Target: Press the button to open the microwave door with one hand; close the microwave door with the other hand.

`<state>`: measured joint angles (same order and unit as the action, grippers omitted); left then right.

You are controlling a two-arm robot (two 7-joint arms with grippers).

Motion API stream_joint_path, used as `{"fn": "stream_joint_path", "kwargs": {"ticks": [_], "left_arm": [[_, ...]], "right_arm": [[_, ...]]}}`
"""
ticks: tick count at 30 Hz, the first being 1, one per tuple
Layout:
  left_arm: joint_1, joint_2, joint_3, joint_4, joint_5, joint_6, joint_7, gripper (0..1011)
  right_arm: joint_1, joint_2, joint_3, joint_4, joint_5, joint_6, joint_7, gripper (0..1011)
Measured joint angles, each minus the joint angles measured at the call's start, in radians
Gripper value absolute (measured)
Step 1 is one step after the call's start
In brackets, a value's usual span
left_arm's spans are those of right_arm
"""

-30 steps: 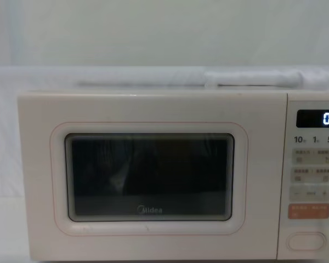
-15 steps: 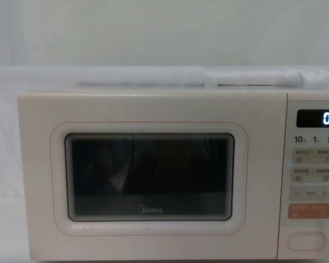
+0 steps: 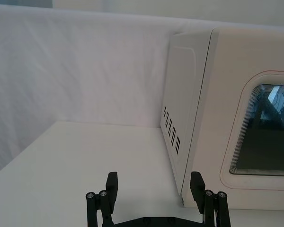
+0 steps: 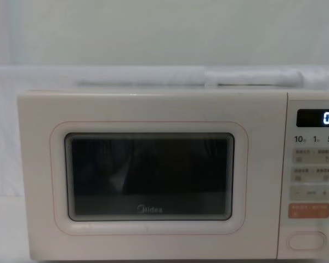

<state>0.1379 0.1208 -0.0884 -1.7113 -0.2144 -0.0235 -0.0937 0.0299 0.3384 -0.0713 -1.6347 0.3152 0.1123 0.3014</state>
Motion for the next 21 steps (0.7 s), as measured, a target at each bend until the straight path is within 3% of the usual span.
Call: {"fn": "stream_joint_path", "kwargs": {"ticks": [21], "left_arm": [[0.0,0.0,0.0,0.0,0.0,0.0,0.0,1001]], "right_arm": [[0.0,0.0,0.0,0.0,0.0,0.0,0.0,1002]]}}
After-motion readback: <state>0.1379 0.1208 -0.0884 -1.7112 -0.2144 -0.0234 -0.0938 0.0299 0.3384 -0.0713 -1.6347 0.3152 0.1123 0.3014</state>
